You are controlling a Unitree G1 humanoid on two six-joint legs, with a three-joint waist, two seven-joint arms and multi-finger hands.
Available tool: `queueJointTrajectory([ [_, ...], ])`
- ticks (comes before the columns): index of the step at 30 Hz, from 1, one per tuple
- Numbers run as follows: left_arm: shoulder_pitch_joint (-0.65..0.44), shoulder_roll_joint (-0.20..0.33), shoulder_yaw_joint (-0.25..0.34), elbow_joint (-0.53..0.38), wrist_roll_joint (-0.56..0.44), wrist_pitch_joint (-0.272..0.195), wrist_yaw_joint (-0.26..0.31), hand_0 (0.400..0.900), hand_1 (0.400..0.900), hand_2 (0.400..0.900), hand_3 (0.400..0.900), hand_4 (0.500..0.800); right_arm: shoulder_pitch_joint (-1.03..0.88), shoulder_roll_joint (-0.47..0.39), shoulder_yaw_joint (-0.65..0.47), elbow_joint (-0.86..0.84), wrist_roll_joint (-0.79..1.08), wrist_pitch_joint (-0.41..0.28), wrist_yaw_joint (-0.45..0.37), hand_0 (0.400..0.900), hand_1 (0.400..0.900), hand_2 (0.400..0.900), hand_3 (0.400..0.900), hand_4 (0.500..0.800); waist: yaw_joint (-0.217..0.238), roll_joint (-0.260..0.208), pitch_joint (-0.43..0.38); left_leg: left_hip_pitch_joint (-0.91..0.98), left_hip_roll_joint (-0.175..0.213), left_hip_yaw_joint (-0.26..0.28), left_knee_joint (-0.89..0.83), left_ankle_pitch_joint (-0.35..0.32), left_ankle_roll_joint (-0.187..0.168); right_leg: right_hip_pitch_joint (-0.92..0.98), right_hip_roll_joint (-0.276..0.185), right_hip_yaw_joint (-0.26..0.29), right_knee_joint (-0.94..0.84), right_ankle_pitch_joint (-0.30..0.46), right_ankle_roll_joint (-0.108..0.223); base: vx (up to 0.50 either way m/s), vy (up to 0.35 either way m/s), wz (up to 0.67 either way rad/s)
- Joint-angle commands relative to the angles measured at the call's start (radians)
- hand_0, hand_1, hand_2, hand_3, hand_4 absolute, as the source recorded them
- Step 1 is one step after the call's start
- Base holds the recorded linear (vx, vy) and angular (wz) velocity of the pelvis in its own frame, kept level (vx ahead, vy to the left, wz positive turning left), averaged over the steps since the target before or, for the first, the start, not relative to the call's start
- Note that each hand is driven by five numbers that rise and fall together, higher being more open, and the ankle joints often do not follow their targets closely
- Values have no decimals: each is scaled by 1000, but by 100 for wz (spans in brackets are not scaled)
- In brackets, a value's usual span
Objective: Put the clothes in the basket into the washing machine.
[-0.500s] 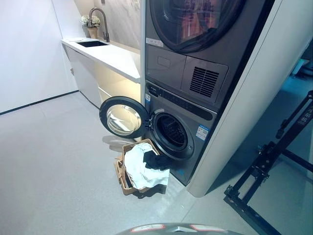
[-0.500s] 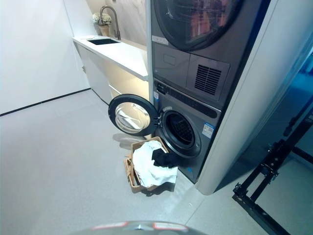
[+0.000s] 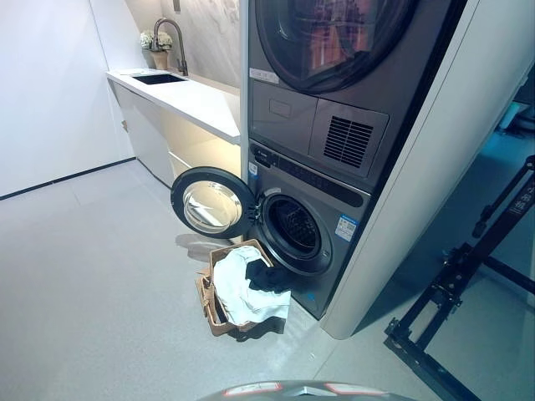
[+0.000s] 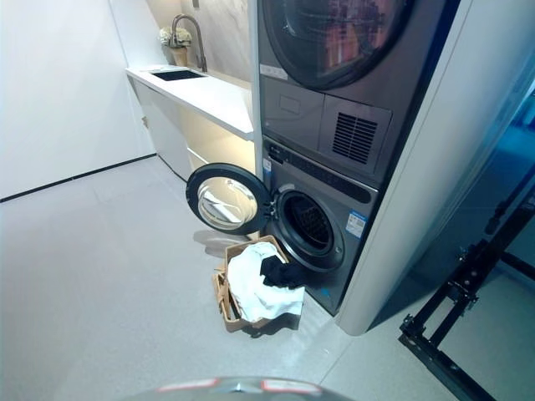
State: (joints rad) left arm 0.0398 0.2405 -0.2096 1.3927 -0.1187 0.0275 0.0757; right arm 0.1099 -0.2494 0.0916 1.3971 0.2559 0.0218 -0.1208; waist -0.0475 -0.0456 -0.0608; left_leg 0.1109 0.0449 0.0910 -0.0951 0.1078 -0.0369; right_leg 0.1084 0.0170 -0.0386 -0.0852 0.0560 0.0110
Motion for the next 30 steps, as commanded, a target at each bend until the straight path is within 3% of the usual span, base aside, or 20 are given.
queueJointTrajectory([
  [1,-77,-38,-11,-4,10,-6,5,900,900,900,900,800,-96,-21,-5,20,15,-17,-5,900,900,900,900,800,24,54,105,54,-91,0,8,-168,35,19,22,26,25,-102,62,0,0,0],
  [19,-99,-32,-4,-12,-3,-9,18,900,900,900,900,800,-117,-33,-1,2,16,-17,-7,900,900,900,900,800,22,65,147,24,-81,6,29,-161,33,-45,31,34,89,-127,48,4,-29,-1],
  [23,-107,-38,-2,-27,-26,-16,14,900,900,900,900,800,-127,-49,1,-12,20,-24,-7,900,900,900,900,800,19,65,186,-86,-90,17,263,-210,20,-75,25,46,155,-156,27,4,-134,2],
  [25,-112,-38,5,-37,-46,-20,11,900,900,900,900,800,-129,-56,-1,-17,19,-27,-7,900,900,900,900,800,22,57,211,-176,-85,14,459,-175,-7,-72,19,42,180,-164,14,40,-225,16],
  [26,-113,-35,15,-46,-71,-24,10,900,900,900,900,800,-127,-62,-4,-23,19,-28,-8,900,900,900,900,800,28,49,238,-248,-72,9,622,-116,-27,-66,18,44,200,-175,-2,45,-201,13],
  [30,-117,-35,24,-54,-108,-30,10,900,900,900,900,800,-135,-70,1,-36,24,-31,-12,900,900,900,900,800,33,42,274,-369,-51,19,797,-98,-24,-72,16,41,231,-192,-24,46,-145,10],
])
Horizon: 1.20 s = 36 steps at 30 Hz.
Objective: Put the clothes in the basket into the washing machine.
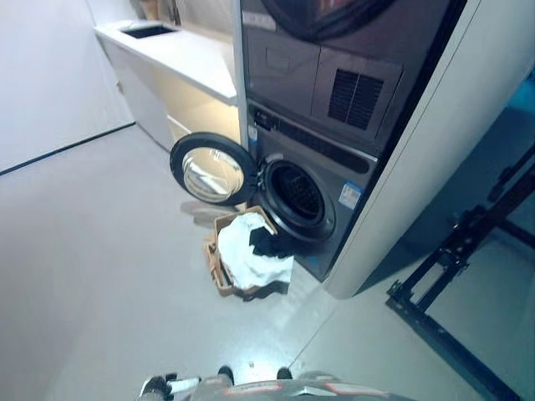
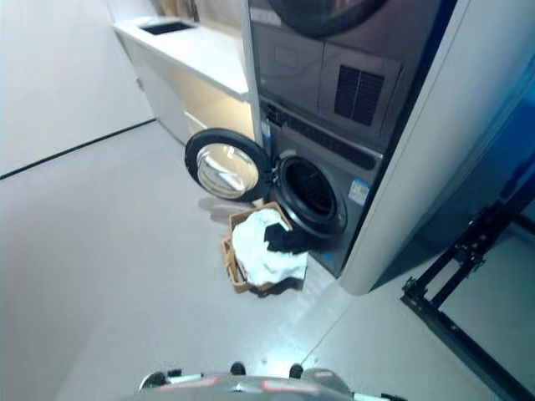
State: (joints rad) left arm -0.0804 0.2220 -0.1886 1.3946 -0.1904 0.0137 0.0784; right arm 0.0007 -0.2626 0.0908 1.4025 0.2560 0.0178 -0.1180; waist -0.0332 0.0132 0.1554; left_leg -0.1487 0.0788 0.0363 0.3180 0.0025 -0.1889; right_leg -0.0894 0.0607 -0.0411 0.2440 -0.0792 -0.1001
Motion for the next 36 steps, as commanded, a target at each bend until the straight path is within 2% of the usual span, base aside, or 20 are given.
queueJointTrajectory([
  [1,5,-18,7,-53,-45,-17,9,900,900,900,900,800,-28,-59,3,-40,26,-26,-17,900,900,900,900,800,17,-15,57,-131,-88,77,363,-3,136,128,-32,41,-96,-63,85,136,-34,10],
  [3,13,-24,14,-49,-55,-18,11,900,900,900,900,800,-32,-65,-1,-41,33,-30,-21,900,900,900,900,800,16,-9,54,-155,-101,84,244,-18,144,147,-36,40,-105,-74,90,210,11,4],
  [5,22,-27,16,-46,-56,-21,18,900,900,900,900,800,-36,-72,2,-45,28,-32,-23,900,900,900,900,800,18,-2,50,-140,-106,82,57,2,148,175,-37,43,-126,-88,99,285,72,-9],
  [7,31,-31,15,-43,-58,-22,23,900,900,900,900,800,-42,-80,13,-53,15,-36,-25,900,900,900,900,800,28,19,51,-114,-107,35,-185,91,136,207,-29,43,-148,-98,110,347,128,-13],
  [9,38,-36,18,-38,-57,-27,31,900,900,900,900,800,-50,-86,20,-59,5,-42,-31,900,900,900,900,800,32,30,45,-110,-97,11,-340,127,118,243,-29,54,-172,-114,124,415,168,-22],
  [11,54,-33,28,-21,-51,-24,29,900,900,900,900,800,-51,-85,16,-61,-2,-44,-27,900,900,900,900,800,41,18,24,-122,-85,37,-295,165,111,310,-64,72,-195,-136,148,639,270,-43],
  [12,54,-33,28,-21,-51,-24,29,900,900,900,900,800,-51,-85,16,-61,-2,-44,-27,900,900,900,900,800,40,20,22,-125,-84,35,-295,166,111,307,-62,72,-195,-136,147,662,303,-38],
  [14,57,-14,31,-22,-47,-24,27,900,900,900,900,800,-57,-76,11,-62,5,-44,-22,900,900,900,900,800,53,-15,-7,-188,-110,47,-199,122,151,289,-112,74,-170,-138,174,577,320,-24],
  [17,42,2,25,-33,-42,-24,20,900,900,900,900,800,-63,-71,22,-61,-9,-41,-13,900,900,900,900,800,63,-42,-27,-209,-123,58,-173,90,170,249,-133,76,-141,-122,193,463,274,-6],
  [20,23,26,24,-47,-39,-21,17,900,900,900,900,800,-86,-70,42,-79,-11,-45,-10,900,900,900,900,800,84,-79,-23,-211,-154,62,-154,20,217,172,-164,67,14,-21,226,424,287,-3],
  [22,-3,41,23,-50,-48,-19,19,900,900,900,900,800,-105,-72,50,-99,-1,-50,-11,900,900,900,900,800,81,-85,7,-185,-171,58,-155,-12,238,84,-178,48,171,77,223,280,262,7],
  [24,-12,50,24,-49,-51,-18,22,900,900,900,900,800,-115,-75,50,-127,15,-57,-14,900,900,900,900,800,72,-78,42,-124,-188,57,-172,-39,264,17,-214,6,305,154,197,264,305,1],
  [26,-18,57,25,-52,-58,-17,23,900,900,900,900,800,-119,-76,50,-165,32,-66,-15,900,900,900,900,800,61,-64,72,-62,-195,52,-195,-54,277,-47,-233,-14,402,165,168,247,243,1],
  [28,-21,63,28,-52,-60,-18,26,900,900,900,900,800,-122,-74,54,-208,47,-76,-13,900,900,900,900,800,51,-52,92,-15,-190,53,-212,-64,276,-111,-205,-3,433,123,161,199,104,1],
  [30,-35,70,26,-60,-58,-21,36,900,900,900,900,800,-122,-82,66,-307,47,-93,-15,900,900,900,900,800,42,-40,118,13,-170,59,-224,-62,261,-211,-137,7,347,13,159,189,15,2],
  [31,-35,70,26,-60,-58,-21,36,900,900,900,900,800,-121,-82,66,-308,47,-93,-15,900,900,900,900,800,41,-39,120,16,-169,58,-224,-63,260,-207,-136,6,345,13,159,207,-57,6],
  [32,-49,70,25,-61,-52,-23,45,900,900,900,900,800,-110,-95,77,-387,25,-101,-23,900,900,900,900,800,36,-41,130,26,-162,64,-230,-67,249,-239,-104,19,229,-2,177,105,-48,5],
  [33,-49,70,25,-61,-52,-23,45,900,900,900,900,800,-109,-95,77,-388,25,-100,-23,900,900,900,900,800,36,-39,134,31,-160,63,-231,-67,249,-232,-102,17,223,1,177,179,-99,11],
  [34,-56,69,26,-57,-49,-25,51,900,900,900,900,800,-101,-100,86,-418,12,-103,-21,900,900,900,900,800,32,-43,137,43,-161,61,-238,-71,242,-236,-73,46,111,24,195,158,-96,15],
  [36,-67,67,30,-52,-43,-28,58,900,900,900,900,800,-79,-107,87,-456,1,-103,-21,900,900,900,900,800,26,-49,133,64,-169,51,-247,-79,230,-224,-48,95,-64,82,223,277,-164,30],
])
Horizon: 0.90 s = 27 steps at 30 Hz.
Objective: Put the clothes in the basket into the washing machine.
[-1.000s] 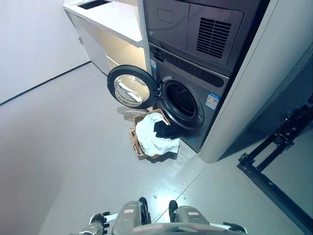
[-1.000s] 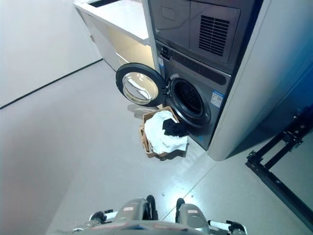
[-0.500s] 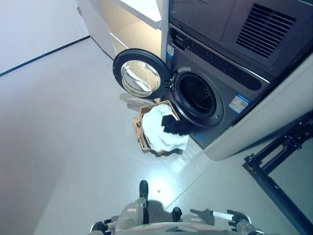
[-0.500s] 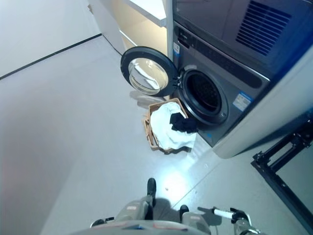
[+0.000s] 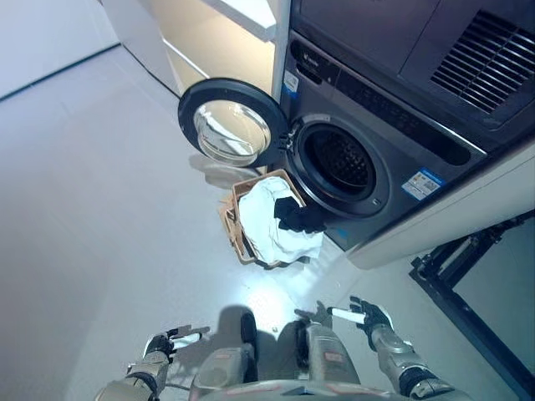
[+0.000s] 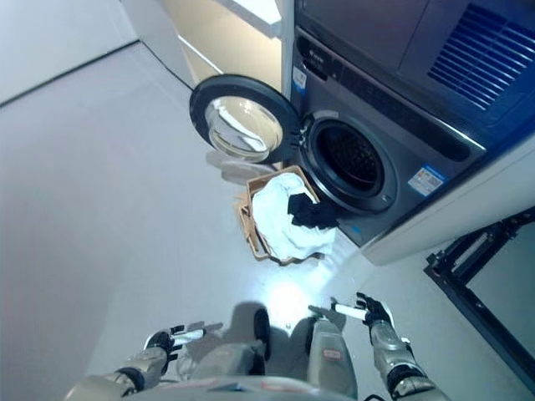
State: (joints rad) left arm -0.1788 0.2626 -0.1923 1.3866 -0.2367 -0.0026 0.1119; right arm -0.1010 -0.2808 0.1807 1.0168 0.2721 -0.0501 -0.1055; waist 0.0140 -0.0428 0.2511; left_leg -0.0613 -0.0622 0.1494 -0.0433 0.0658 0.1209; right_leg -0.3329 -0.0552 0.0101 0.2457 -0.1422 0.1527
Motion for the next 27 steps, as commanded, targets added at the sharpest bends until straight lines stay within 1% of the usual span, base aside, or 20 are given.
queueJointTrajectory([
  [1,28,24,37,-41,5,-12,28,900,900,900,900,800,34,-90,-5,-84,-17,-35,-33,900,900,900,900,800,-24,6,38,-14,-32,-70,112,-149,-86,18,71,67,-137,175,-21,318,-196,40],
  [3,25,18,39,-41,6,-13,31,900,900,900,900,800,48,-94,-5,-101,-29,-31,-31,900,900,900,900,800,-34,6,37,9,-41,-92,122,-170,-99,7,67,91,-221,216,-10,326,-230,40],
  [5,34,14,46,-45,0,-15,31,900,900,900,900,800,54,-99,5,-109,-42,-27,-29,900,900,900,900,800,-40,6,35,39,-49,-122,143,-201,-106,-12,69,98,-221,236,-5,391,-343,43],
  [7,34,8,45,-45,2,-14,31,900,900,900,900,800,59,-108,13,-113,-54,-23,-25,900,900,900,900,800,-48,11,31,72,-47,-147,154,-222,-119,-16,66,98,-167,232,-19,390,-396,52],
  [8,42,2,47,-50,-2,-17,32,900,900,900,900,800,59,-111,26,-114,-59,-22,-22,900,900,900,900,800,-55,19,29,79,-40,-149,171,-233,-122,-32,78,116,-128,227,-29,448,-459,44],
  [9,55,-6,48,-59,-8,-21,28,900,900,900,900,800,52,-127,35,-126,-80,-21,-22,900,900,900,900,800,-57,33,25,82,-31,-143,197,-236,-132,-39,81,101,-94,213,-36,462,-485,52],
  [11,68,-30,39,-66,-14,-22,24,900,900,900,900,800,44,-151,35,-136,-83,-18,-25,900,900,900,900,800,-70,54,29,40,-16,-132,321,-200,-160,-22,77,83,-58,182,-57,374,-425,57],
  [13,70,-50,29,-73,-22,-25,26,900,900,900,900,800,29,-177,47,-161,-96,-21,-33,900,900,900,900,800,-66,68,59,-73,7,-96,519,-106,-196,-12,63,59,-42,158,-80,242,-490,55],
  [14,63,-55,21,-83,-43,-30,35,900,900,900,900,800,15,-191,53,-182,-102,-26,-47,900,900,900,900,800,-58,68,82,-148,32,-69,605,-67,-202,-9,58,50,-28,123,-105,207,-524,50],
  [16,61,-59,14,-86,-45,-33,35,900,900,900,900,800,4,-200,64,-190,-114,-24,-54,900,900,900,900,800,-54,74,92,-172,38,-61,606,-66,-198,-6,57,46,-23,107,-111,162,-329,31],
  [17,62,-66,-1,-95,-41,-35,39,900,900,900,900,800,-29,-219,78,-192,-135,-25,-77,900,900,900,900,800,-49,89,111,-219,39,-39,526,-76,-185,-11,53,34,-12,90,-116,89,-154,20],
  [18,62,-66,-1,-95,-41,-35,39,900,900,900,900,800,-29,-219,78,-192,-135,-25,-77,900,900,900,900,800,-50,89,112,-217,38,-40,526,-76,-185,-10,53,33,-11,89,-116,149,-218,32],
  [19,62,-67,-6,-96,-42,-36,47,900,900,900,900,800,-51,-228,84,-195,-137,-28,-87,900,900,900,900,800,-52,97,116,-226,36,-31,430,-80,-177,-14,54,24,-5,78,-115,144,-126,21],
  [20,64,-71,-20,-101,-45,-38,53,900,900,900,900,800,-97,-248,101,-180,-148,-31,-101,900,900,900,900,800,-47,113,126,-236,38,-40,281,-55,-171,-28,63,12,18,69,-114,145,-126,22],
  [21,64,-71,-20,-101,-45,-38,53,900,900,900,900,800,-98,-248,101,-179,-148,-31,-101,900,900,900,900,800,-49,112,128,-231,36,-41,275,-52,-171,-25,61,11,19,68,-114,131,-77,10],
  [23,57,-70,-35,-104,-48,-41,62,900,900,900,900,800,-153,-264,122,-150,-155,-32,-117,900,900,900,900,800,-36,125,141,-252,45,-78,153,30,-186,-41,71,2,56,56,-120,124,-19,1],
  [24,52,-65,-41,-105,-47,-44,64,900,900,900,900,800,-172,-266,130,-135,-161,-32,-123,900,900,900,900,800,-32,126,143,-264,47,-84,129,53,-192,-50,74,2,77,49,-121,162,19,-3],
  [26,41,-57,-57,-111,-47,-46,67,900,900,900,900,800,-219,-257,149,-96,-165,-30,-134,900,900,900,900,800,-21,125,147,-280,53,-76,121,63,-193,-72,81,9,119,31,-123,159,89,-16],
  [27,36,-55,-65,-116,-49,-49,72,900,900,900,900,800,-246,-256,162,-75,-173,-30,-144,900,900,900,900,800,-16,130,154,-274,56,-75,118,53,-183,-85,89,17,148,16,-124,115,149,-29],
])
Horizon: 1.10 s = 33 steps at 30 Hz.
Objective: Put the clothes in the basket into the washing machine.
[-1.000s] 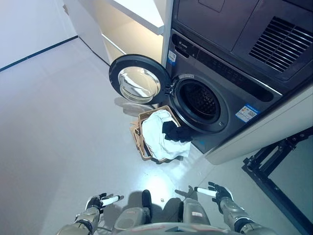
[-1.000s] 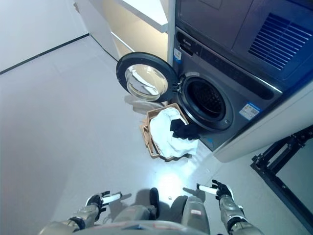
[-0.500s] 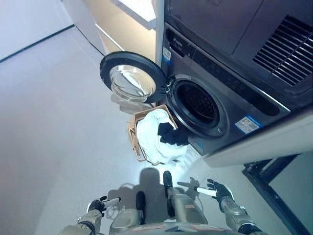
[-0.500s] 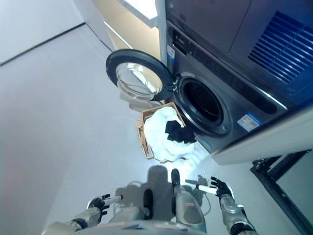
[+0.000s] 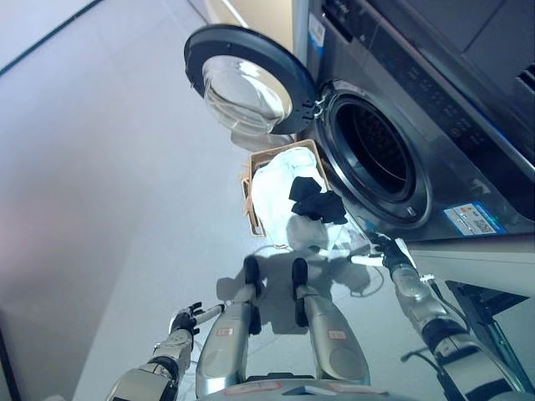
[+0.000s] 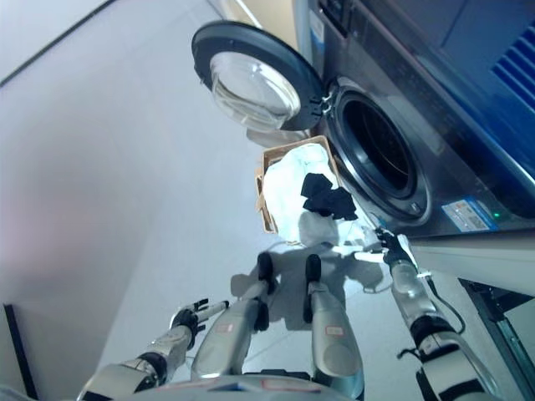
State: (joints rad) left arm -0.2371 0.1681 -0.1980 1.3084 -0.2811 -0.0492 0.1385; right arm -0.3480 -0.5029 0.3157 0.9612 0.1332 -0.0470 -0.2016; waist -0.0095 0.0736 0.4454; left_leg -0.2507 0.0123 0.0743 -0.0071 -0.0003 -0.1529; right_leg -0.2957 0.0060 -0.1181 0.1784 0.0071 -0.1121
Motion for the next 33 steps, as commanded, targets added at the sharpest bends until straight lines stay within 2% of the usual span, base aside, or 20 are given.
queueJointTrajectory([
  [1,87,42,-65,-41,-9,-2,49,900,900,900,900,800,-25,-36,40,-11,-42,-31,-52,900,900,900,900,800,12,10,-28,-97,-26,-1,100,113,94,-142,30,153,240,-136,142,86,191,-32],
  [3,62,53,-81,-48,-13,-10,60,900,900,900,900,800,-92,-39,65,10,-45,-32,-64,900,900,900,900,800,21,-2,-3,-160,-42,12,159,85,109,-193,23,174,275,-132,146,49,218,-32],
  [11,-20,83,-117,-93,-68,-30,93,900,900,900,900,800,-348,-53,162,168,-76,-14,-125,900,900,900,900,800,59,-20,25,-332,-44,53,314,1,148,-337,10,197,302,-111,162,53,160,-10],
  [21,-89,95,-141,-147,-131,-54,139,900,900,900,900,800,-619,-130,241,250,-174,8,-271,900,900,900,900,800,76,-23,67,-532,-44,57,524,-79,159,-514,5,198,451,-150,149,17,47,5],
  [24,-104,104,-158,-191,-154,-60,136,900,900,900,900,800,-693,-163,278,277,-174,12,-262,900,900,900,900,800,88,-8,71,-612,-52,49,608,-106,160,-593,-3,193,538,-182,139,8,-16,17],
  [33,-122,108,-156,-251,-215,-63,129,900,900,900,900,800,-710,-189,268,256,-116,-11,-259,900,900,900,900,800,105,25,75,-821,-67,36,823,-157,164,-808,-19,172,763,-257,118,-13,-50,19],
])
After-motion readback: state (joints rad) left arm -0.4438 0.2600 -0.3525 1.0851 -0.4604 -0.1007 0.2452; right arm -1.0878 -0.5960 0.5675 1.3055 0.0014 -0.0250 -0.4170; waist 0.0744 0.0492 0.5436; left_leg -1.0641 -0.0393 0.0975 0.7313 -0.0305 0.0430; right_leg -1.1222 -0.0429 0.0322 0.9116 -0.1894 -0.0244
